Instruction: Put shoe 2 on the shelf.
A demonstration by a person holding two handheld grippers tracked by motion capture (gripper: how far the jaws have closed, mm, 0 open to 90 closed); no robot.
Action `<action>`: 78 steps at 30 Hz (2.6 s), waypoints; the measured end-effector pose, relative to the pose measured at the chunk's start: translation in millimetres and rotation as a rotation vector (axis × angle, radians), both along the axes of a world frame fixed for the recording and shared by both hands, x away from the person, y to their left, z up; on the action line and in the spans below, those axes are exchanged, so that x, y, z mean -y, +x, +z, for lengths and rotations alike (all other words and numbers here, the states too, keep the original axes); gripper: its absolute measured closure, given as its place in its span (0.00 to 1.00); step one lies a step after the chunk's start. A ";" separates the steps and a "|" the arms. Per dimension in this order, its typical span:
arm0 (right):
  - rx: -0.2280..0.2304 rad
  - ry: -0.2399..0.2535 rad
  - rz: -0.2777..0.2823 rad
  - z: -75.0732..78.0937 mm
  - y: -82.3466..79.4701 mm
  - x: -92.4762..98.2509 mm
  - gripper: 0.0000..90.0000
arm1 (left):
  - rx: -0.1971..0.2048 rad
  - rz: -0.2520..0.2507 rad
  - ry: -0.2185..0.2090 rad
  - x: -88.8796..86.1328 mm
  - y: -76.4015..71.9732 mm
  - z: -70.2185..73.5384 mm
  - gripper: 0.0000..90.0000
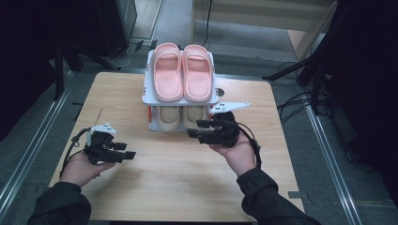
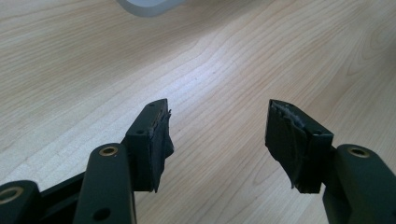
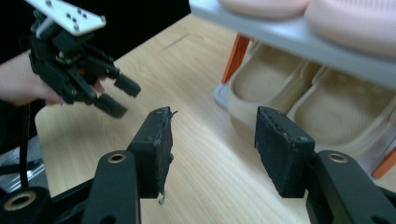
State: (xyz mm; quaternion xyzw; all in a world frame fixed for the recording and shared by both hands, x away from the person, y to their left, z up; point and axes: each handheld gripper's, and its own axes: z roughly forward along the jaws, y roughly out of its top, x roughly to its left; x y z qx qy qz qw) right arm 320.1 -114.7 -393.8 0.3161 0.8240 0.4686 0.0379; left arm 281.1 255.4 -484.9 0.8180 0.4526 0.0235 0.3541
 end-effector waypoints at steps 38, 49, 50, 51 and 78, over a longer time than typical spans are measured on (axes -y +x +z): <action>-0.014 0.053 0.086 -81.0 -15.7 27.1 0.47 | 0.043 -0.070 -0.014 27.7 -12.9 8.4 0.41; -0.041 0.050 0.073 -85.5 -11.4 30.6 0.47 | 0.040 -0.084 -0.007 31.5 -11.0 6.9 0.41; -0.044 0.047 0.075 -85.8 -11.8 29.9 0.47 | 0.039 -0.083 -0.005 31.9 -10.9 6.8 0.41; -0.049 0.043 0.074 -85.8 -12.4 29.4 0.47 | 0.040 -0.086 -0.001 32.2 -10.8 6.7 0.41; -0.062 0.025 0.100 -89.7 -13.0 24.2 0.46 | 0.023 -0.085 -0.001 32.1 -10.3 5.2 0.40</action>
